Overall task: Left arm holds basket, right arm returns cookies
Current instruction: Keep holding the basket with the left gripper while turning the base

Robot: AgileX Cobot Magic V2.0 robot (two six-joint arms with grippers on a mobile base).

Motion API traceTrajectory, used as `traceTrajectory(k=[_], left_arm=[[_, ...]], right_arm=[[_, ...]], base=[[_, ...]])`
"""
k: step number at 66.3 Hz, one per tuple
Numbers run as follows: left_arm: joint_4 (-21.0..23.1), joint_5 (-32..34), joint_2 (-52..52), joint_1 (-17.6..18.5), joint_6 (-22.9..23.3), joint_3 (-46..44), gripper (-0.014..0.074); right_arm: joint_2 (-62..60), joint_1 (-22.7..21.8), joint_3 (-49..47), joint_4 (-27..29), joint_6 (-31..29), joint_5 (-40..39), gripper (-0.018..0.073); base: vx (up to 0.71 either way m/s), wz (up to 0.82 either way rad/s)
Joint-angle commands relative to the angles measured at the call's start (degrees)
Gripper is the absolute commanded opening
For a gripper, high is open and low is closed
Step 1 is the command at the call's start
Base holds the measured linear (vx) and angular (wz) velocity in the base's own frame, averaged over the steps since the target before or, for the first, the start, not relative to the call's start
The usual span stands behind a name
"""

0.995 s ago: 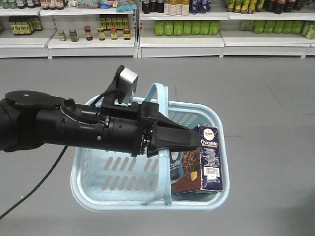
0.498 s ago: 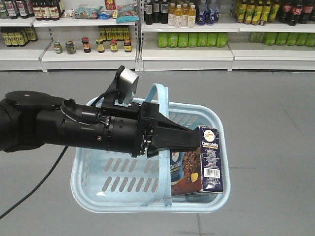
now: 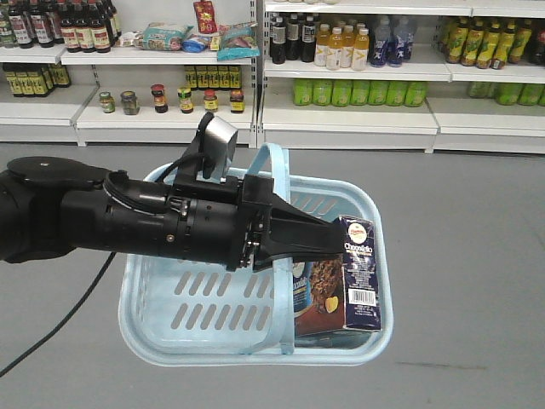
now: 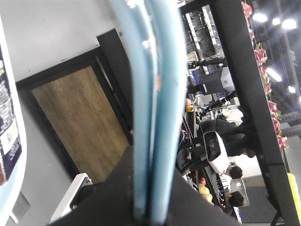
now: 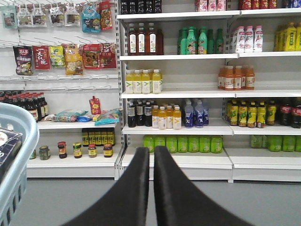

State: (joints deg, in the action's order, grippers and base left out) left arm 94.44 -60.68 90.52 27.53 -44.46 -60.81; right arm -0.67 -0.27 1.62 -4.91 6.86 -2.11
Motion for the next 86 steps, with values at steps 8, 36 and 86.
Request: traceTrajectory(k=[8,36,86], left_arm=[[7.1,-2.8,-2.8,0.2,-0.8,-1.5,-0.0003],[7.1,-2.9,-2.8,0.2,-0.8,-1.5,-0.0003],[7.1,-2.6,-2.8,0.2,-0.8,-1.5,-0.0003]], right_arm=[[-0.7,-0.3,1.1,-0.1,-0.4,-4.5,-0.001],[-0.7,-0.3,1.1,-0.1,-0.4,-4.5,-0.001],[-0.7,-0.3,1.1,-0.1,-0.4,-4.5,-0.001]], base=[[0.49,0.01],[0.5,-0.06],[0.46,-0.02]])
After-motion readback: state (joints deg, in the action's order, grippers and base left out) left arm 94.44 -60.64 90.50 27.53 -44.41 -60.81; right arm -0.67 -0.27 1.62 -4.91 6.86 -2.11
